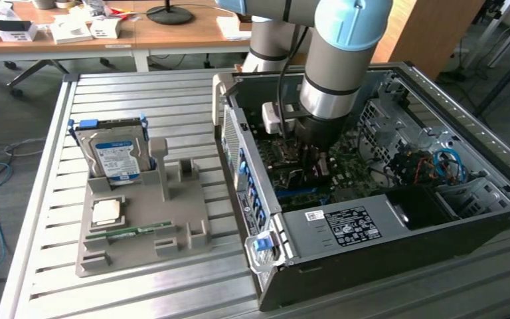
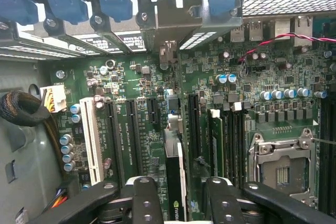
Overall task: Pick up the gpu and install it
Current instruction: 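Insert the gpu into the slot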
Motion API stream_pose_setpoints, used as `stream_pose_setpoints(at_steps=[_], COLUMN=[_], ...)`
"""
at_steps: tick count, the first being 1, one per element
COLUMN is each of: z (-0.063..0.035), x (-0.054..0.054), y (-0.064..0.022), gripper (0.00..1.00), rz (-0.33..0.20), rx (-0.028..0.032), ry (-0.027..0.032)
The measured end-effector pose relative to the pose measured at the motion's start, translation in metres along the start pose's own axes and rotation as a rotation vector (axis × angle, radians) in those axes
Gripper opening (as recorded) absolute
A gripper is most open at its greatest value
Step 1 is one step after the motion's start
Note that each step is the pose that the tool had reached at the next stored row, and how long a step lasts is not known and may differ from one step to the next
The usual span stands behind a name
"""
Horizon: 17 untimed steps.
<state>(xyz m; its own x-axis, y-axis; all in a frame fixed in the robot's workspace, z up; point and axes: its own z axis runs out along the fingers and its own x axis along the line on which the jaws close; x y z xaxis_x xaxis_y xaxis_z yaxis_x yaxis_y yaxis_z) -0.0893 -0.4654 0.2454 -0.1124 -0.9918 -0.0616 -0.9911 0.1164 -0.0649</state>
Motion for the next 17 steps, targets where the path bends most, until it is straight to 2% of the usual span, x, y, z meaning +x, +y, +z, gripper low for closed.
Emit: stream_pose_setpoints(at_steps=[2,7,15,17], z=[-0.0016,-0.0128,-0.0359,-0.0445], x=[0.0,-0.001,-0.002,-0.003], y=[-0.0001,-0.0008,-0.0024,-0.0029], gripper=[0.39,0.39,0.39,0.39], rz=[0.0,0.001,0.001,0.002], rx=[-0.0004,-0.0012,-0.0021,-0.0025], ry=[-0.0023,-0.0109,-0.021,-0.0248])
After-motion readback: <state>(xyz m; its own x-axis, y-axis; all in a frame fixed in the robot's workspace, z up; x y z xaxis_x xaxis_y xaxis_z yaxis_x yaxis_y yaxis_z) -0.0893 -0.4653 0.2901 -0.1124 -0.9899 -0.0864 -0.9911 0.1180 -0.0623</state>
